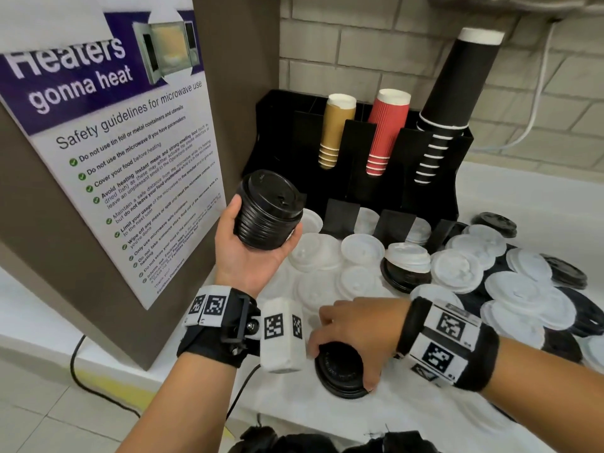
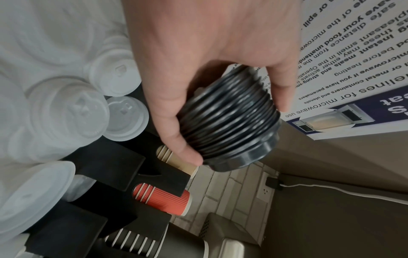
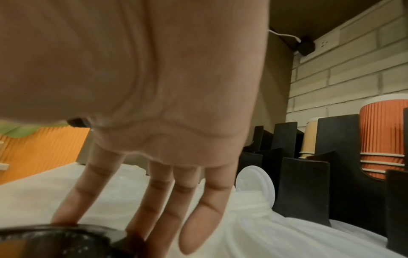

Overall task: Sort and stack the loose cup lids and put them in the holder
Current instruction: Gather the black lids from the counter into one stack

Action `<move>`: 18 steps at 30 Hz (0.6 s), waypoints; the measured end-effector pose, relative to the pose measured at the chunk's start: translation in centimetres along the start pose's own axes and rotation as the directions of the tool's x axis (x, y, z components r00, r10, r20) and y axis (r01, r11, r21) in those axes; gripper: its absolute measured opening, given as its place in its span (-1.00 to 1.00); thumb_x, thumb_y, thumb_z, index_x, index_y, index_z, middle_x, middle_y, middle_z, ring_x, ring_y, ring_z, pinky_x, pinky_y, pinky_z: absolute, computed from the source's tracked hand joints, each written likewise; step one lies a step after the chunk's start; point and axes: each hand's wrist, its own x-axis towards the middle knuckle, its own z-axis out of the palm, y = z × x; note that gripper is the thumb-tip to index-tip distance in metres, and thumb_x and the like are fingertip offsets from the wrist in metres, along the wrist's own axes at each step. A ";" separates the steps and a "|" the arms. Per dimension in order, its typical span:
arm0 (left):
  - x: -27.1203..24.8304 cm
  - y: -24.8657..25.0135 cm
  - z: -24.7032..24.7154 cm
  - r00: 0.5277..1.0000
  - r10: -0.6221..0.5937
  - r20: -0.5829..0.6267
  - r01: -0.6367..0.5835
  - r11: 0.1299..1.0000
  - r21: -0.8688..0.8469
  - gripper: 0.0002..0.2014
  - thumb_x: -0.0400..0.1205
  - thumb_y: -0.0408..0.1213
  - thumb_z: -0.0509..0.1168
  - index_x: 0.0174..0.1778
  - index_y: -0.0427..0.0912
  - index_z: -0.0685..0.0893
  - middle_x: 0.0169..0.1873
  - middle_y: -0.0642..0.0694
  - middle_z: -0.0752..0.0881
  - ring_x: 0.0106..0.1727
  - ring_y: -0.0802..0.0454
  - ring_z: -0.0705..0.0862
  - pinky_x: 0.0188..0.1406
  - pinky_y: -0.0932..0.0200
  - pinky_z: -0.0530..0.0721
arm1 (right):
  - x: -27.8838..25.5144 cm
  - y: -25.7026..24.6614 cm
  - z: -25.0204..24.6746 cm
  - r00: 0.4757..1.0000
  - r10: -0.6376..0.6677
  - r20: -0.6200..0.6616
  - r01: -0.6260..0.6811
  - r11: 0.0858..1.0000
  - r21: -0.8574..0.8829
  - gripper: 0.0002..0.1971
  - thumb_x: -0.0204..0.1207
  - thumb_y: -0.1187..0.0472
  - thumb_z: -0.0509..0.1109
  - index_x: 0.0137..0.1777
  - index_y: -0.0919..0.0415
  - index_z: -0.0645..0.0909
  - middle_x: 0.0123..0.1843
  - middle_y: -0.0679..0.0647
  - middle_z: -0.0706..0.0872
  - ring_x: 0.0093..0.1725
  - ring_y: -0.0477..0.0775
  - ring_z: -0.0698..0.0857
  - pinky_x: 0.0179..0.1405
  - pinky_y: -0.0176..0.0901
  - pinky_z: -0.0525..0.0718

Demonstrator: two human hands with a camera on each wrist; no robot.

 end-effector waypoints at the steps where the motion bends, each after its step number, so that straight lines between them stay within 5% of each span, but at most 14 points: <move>1: 0.0 0.0 0.0 1.000 -0.010 0.011 0.010 1.000 -0.006 -0.34 0.13 -0.02 0.69 0.13 -0.20 0.78 0.25 -0.30 0.69 0.35 -0.29 0.61 0.11 -0.09 0.72 | 0.0 0.0 0.1 1.000 0.000 -0.001 0.000 1.000 0.002 -0.20 0.24 0.11 0.65 0.45 -0.18 0.34 0.27 0.08 0.36 0.21 0.18 0.43 0.12 0.18 0.64; 5: 0.1 -0.2 0.1 0.998 -0.033 0.051 0.034 0.999 -0.017 -0.35 0.12 -0.02 0.70 0.12 -0.21 0.81 0.26 -0.30 0.69 0.43 -0.29 0.52 0.22 -0.09 0.66 | -0.2 0.3 -0.2 0.998 0.000 -0.070 0.008 0.994 0.105 -0.23 0.21 0.18 0.64 0.40 -0.15 0.38 0.22 0.07 0.38 0.16 0.14 0.46 0.04 0.09 0.67; 10: 0.4 -0.2 0.2 0.998 -0.040 0.054 0.041 0.999 -0.012 -0.31 0.06 0.00 0.72 0.10 -0.19 0.81 0.23 -0.28 0.71 0.30 -0.26 0.63 0.13 -0.09 0.71 | -2.6 3.1 -2.5 0.938 0.047 -0.343 0.116 0.890 0.440 -0.30 0.23 0.20 0.61 0.31 -0.26 0.41 0.18 0.04 0.45 0.19 0.05 0.54 0.15 -0.14 0.64; 13: 0.5 -0.6 0.3 0.998 -0.044 0.035 0.044 0.999 -0.001 -0.29 0.06 -0.02 0.72 0.13 -0.19 0.80 0.25 -0.27 0.71 0.22 -0.23 0.72 0.05 -0.11 0.73 | -4.2 5.4 -4.1 0.813 0.173 -0.557 0.161 0.851 0.499 -0.36 0.27 0.23 0.62 0.31 -0.18 0.46 0.13 -0.01 0.52 0.08 -0.15 0.57 -0.12 -0.52 0.55; 18: 0.4 -1.5 0.4 0.999 -0.044 -0.007 0.044 0.998 0.048 -0.57 0.40 0.04 0.42 0.06 -0.17 0.84 0.18 -0.24 0.76 0.13 -0.17 0.77 0.04 -0.09 0.75 | -4.7 6.4 -5.4 0.563 0.360 -0.744 0.393 0.675 0.624 -0.41 0.32 0.23 0.62 0.28 -0.15 0.45 0.01 -0.07 0.59 -0.09 -0.12 0.69 -0.07 -0.33 0.65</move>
